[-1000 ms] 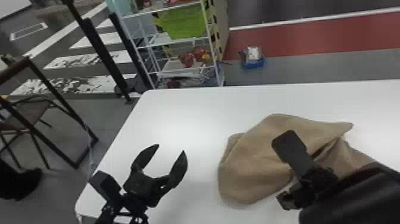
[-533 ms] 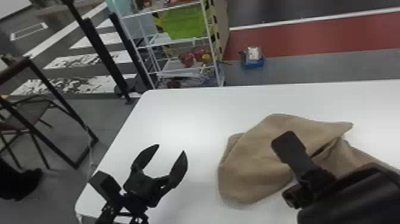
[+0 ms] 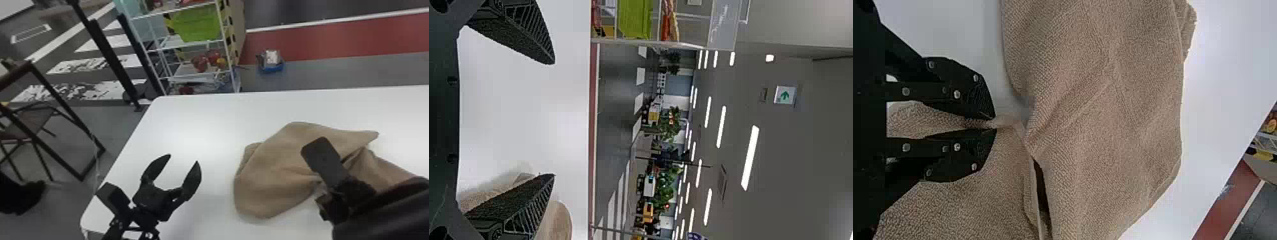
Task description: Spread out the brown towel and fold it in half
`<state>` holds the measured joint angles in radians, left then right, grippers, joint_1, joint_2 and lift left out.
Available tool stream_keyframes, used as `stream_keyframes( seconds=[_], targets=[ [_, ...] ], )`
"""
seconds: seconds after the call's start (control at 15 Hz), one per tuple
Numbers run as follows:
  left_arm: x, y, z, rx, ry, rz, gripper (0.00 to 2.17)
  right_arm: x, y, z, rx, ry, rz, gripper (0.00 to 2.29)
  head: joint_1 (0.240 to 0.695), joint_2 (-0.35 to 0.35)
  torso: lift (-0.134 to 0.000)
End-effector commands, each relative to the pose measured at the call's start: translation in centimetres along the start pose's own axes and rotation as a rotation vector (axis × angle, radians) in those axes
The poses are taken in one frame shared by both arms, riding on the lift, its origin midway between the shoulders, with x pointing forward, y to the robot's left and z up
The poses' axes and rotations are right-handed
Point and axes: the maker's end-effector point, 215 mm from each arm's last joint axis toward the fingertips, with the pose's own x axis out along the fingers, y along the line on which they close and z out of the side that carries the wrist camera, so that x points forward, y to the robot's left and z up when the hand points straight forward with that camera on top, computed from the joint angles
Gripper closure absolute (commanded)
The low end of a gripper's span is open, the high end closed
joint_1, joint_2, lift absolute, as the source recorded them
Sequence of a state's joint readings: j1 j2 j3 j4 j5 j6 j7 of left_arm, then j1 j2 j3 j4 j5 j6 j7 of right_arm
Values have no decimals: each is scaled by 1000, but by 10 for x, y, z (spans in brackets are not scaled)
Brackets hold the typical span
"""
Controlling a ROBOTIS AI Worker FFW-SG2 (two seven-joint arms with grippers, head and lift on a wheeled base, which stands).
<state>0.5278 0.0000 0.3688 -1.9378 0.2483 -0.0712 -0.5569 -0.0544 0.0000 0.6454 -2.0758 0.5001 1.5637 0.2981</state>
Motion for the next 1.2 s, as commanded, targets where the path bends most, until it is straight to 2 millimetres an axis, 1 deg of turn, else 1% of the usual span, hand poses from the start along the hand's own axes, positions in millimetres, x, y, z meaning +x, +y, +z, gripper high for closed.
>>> stream_keyframes(
  seconds=[0.0, 0.07, 0.13, 0.2, 0.27, 0.33, 0.4, 0.53, 0.6, 0.67, 0.73, 0.8, 0.87, 0.93, 1.0, 1.07, 1.13],
  targets=[
    [1, -1, 6, 4, -11, -2, 73, -21, -11, 14, 66, -78, 25, 971, 695, 350, -134],
    [1, -1, 7, 5, -12, -2, 73, -30, -21, 15, 121, -103, 63, 967, 695, 350, -134],
    [1, 0, 8, 5, -14, -1, 73, -40, -34, 20, 169, -147, 95, 967, 695, 350, -134],
    [1, 1, 9, 5, -15, 1, 73, -54, -56, 30, 213, -208, 107, 967, 695, 350, -134],
    [2, 1, 10, 5, -18, 0, 73, -69, -85, 39, 261, -268, 128, 967, 695, 350, -134],
    [4, -1, 11, 4, -19, -3, 73, -78, -106, 47, 282, -313, 140, 967, 695, 341, -134],
    [6, -3, 12, 3, -22, -8, 73, -90, -134, 61, 286, -381, 136, 967, 695, 322, -134],
    [8, -8, 15, 4, -23, -19, 73, -109, -181, 74, 301, -455, 91, 967, 695, 277, -134],
    [8, -12, 14, 4, -17, -35, 73, -116, -202, 76, 322, -474, 57, 967, 695, 250, -134],
    [8, -14, 13, 3, -12, -48, 73, -122, -226, 73, 334, -477, 15, 967, 695, 222, -134],
    [10, -15, 13, 1, -12, -53, 73, -127, -248, 70, 345, -483, -20, 967, 695, 170, -134],
    [12, -16, 13, -3, -10, -58, 73, -131, -266, 67, 370, -493, -41, 967, 695, 143, -134],
    [14, -19, 13, -6, -7, -66, 73, -137, -286, 73, 363, -522, -68, 967, 695, 121, -134],
    [16, -23, 10, -14, 4, -77, 73, -144, -304, 85, 328, -563, -98, 967, 695, 78, -134],
    [18, -28, 7, -11, 16, -95, 73, -153, -320, 106, 294, -617, -119, 967, 695, 58, -134],
    [19, -31, 4, -15, 26, -106, 73, -160, -337, 125, 277, -655, -138, 967, 695, 43, -134],
    [20, -35, 2, -18, 30, -115, 70, -167, -349, 141, 249, -688, -173, 967, 695, 28, -134]
  ],
)
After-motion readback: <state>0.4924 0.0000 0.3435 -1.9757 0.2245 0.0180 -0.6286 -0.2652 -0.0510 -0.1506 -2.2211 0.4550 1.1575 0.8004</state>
